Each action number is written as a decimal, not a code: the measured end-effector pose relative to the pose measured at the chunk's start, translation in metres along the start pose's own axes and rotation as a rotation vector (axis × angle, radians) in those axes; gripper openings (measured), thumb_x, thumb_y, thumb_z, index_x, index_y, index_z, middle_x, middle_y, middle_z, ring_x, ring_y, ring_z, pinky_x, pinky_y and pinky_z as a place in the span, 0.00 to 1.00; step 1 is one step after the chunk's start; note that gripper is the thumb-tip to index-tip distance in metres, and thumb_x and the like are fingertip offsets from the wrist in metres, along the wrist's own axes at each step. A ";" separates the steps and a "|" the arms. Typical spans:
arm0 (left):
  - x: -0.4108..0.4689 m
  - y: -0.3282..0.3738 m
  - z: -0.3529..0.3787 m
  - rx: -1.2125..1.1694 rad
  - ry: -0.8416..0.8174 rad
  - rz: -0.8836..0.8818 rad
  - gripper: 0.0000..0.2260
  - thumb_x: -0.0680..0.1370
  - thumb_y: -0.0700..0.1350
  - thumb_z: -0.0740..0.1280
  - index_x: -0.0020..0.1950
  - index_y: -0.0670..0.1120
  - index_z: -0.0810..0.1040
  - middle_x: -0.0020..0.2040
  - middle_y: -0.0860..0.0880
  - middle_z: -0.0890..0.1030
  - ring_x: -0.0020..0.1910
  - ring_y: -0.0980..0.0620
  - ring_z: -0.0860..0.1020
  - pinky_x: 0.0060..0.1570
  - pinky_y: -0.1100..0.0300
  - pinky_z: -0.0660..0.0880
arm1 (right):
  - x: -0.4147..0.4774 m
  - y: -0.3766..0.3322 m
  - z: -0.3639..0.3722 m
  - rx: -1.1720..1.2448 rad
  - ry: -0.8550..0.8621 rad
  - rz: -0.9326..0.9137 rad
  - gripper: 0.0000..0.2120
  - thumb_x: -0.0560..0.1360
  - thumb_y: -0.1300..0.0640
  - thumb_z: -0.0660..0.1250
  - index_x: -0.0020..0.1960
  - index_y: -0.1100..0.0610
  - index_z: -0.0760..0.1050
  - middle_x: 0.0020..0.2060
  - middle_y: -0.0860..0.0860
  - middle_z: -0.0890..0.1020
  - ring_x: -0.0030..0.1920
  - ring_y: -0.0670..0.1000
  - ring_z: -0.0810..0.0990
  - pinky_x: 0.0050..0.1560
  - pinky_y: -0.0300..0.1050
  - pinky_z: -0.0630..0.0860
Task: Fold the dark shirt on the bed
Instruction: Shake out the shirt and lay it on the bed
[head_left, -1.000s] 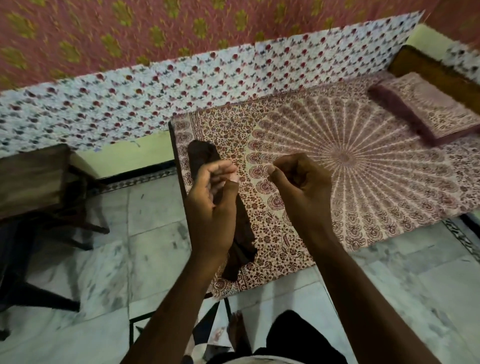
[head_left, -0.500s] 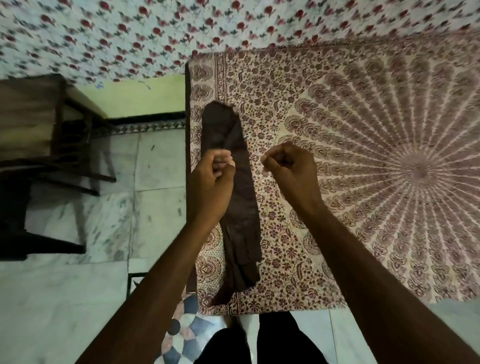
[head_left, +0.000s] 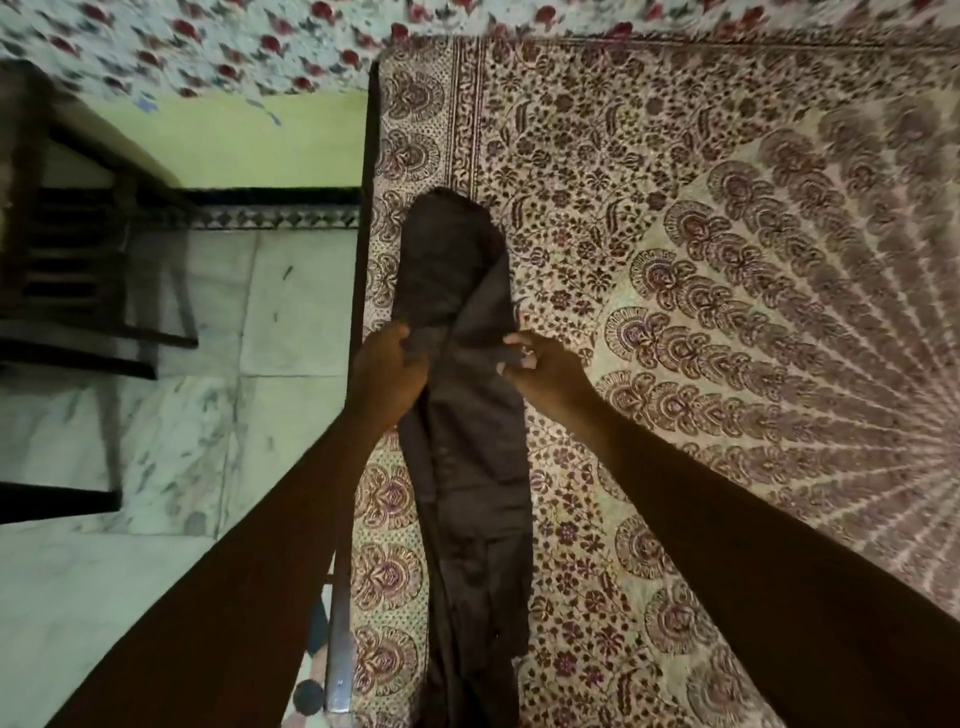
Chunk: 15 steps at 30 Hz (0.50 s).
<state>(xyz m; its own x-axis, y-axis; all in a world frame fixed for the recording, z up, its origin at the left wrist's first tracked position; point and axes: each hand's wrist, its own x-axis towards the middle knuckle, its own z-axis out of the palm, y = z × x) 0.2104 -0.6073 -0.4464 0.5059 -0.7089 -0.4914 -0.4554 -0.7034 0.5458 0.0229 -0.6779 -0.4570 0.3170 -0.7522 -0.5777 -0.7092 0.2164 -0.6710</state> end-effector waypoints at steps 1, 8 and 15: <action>0.014 -0.005 0.002 0.007 -0.007 -0.038 0.16 0.81 0.43 0.68 0.68 0.40 0.76 0.66 0.38 0.80 0.66 0.37 0.77 0.65 0.51 0.72 | 0.019 0.000 0.007 -0.045 -0.021 -0.027 0.23 0.80 0.53 0.70 0.74 0.52 0.74 0.56 0.51 0.84 0.63 0.57 0.79 0.63 0.40 0.72; 0.080 -0.032 0.026 -0.174 -0.043 -0.212 0.27 0.77 0.44 0.73 0.75 0.44 0.71 0.69 0.40 0.78 0.68 0.39 0.77 0.70 0.52 0.72 | 0.124 -0.012 0.045 -0.233 -0.133 0.073 0.31 0.79 0.29 0.57 0.78 0.39 0.63 0.79 0.60 0.61 0.79 0.66 0.56 0.76 0.71 0.55; 0.091 -0.019 0.057 -0.224 -0.273 -0.005 0.06 0.84 0.42 0.66 0.48 0.48 0.78 0.40 0.44 0.83 0.33 0.53 0.83 0.40 0.54 0.78 | 0.123 0.014 0.043 0.042 0.415 0.164 0.13 0.74 0.52 0.76 0.49 0.61 0.81 0.38 0.50 0.81 0.40 0.49 0.79 0.42 0.34 0.75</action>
<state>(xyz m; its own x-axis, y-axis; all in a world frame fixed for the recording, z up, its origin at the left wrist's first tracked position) 0.2234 -0.6621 -0.5401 0.2793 -0.7146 -0.6414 -0.2660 -0.6994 0.6634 0.0790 -0.7402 -0.5573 -0.0833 -0.8899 -0.4485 -0.7002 0.3725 -0.6091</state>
